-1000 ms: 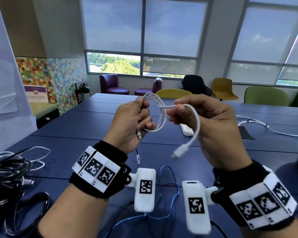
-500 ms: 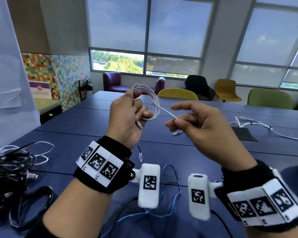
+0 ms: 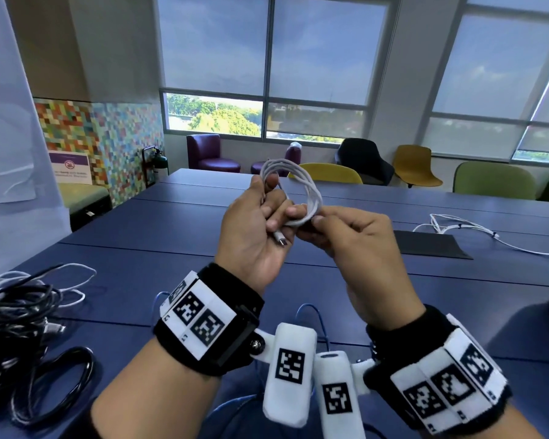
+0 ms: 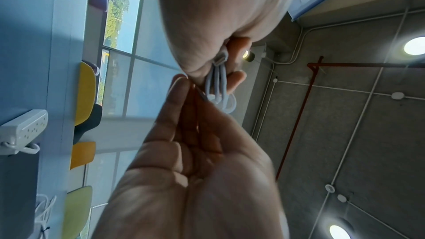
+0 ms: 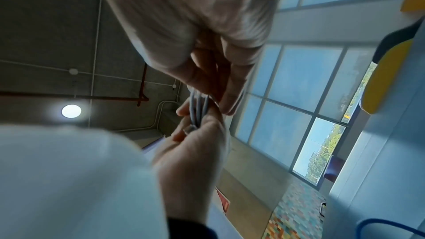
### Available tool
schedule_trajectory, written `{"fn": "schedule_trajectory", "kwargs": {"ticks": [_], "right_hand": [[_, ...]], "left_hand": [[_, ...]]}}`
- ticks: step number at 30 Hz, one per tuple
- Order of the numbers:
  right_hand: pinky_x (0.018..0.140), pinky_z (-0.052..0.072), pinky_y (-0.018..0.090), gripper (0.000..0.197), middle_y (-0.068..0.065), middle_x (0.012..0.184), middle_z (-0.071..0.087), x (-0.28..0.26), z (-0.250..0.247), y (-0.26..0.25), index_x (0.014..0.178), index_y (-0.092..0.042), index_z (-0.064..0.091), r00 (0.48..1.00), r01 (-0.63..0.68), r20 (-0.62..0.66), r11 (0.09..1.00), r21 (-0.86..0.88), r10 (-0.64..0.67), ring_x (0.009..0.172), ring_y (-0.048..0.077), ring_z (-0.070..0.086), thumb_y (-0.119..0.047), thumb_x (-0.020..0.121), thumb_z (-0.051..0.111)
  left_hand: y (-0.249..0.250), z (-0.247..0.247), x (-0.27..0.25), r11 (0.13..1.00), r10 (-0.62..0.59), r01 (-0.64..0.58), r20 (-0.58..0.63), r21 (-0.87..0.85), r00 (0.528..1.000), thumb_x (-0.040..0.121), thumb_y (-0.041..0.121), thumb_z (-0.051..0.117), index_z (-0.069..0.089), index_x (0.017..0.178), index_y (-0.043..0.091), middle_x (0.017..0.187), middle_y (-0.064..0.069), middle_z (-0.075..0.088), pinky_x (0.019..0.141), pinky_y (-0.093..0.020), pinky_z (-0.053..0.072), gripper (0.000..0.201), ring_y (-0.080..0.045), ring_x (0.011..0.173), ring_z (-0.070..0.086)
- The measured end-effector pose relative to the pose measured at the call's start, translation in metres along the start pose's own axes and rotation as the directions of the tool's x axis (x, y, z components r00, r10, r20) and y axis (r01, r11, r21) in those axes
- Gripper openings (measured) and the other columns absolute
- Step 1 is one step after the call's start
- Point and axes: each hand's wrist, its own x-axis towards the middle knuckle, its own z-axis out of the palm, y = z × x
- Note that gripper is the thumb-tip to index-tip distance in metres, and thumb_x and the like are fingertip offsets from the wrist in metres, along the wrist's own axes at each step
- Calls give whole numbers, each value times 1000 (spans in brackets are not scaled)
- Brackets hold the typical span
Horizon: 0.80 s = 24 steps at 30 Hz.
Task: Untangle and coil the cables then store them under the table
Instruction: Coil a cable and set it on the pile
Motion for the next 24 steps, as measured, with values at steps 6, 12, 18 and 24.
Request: {"fn": "schedule_trajectory", "kwargs": {"ticks": [6, 12, 18, 24], "right_hand": [[87, 58, 34, 12, 2, 85, 77, -4, 1, -5, 87, -12, 79, 998, 68, -3, 994, -82, -68, 89, 16, 72, -17, 89, 69], [75, 57, 45, 12, 10, 72, 73, 2, -8, -4, 79, -15, 77, 987, 112, -87, 971, -213, -133, 70, 25, 67, -13, 89, 70], [69, 56, 48, 30, 25, 77, 64, 2, -10, -7, 113, -25, 64, 987, 161, 21, 959, -235, -161, 73, 42, 59, -4, 92, 63], [63, 52, 24, 40, 10, 72, 70, 6, -20, -13, 126, -22, 52, 990, 110, 111, 966, -236, -85, 64, 15, 61, -1, 93, 61]], "left_hand": [[-2, -4, 4, 995, 12, -10, -22, 98, 1000, 105, 32, 34, 52, 89, 9, 49, 4, 29, 67, -25, 49, 33, -8, 41, 35], [-8, -4, 1, 896, 116, -97, -18, 434, 993, 105, 34, 34, 58, 90, 10, 54, 4, 41, 65, -28, 39, 36, -13, 58, 40], [-9, 0, -2, 821, 149, -103, -36, 562, 988, 105, 30, 36, 57, 94, 5, 49, 3, 44, 67, -37, 50, 34, -14, 50, 48], [-3, -3, -2, 755, 62, -24, -36, 655, 997, 103, 33, 41, 62, 88, 6, 65, -4, 55, 58, -29, 55, 38, -18, 57, 59]]}}
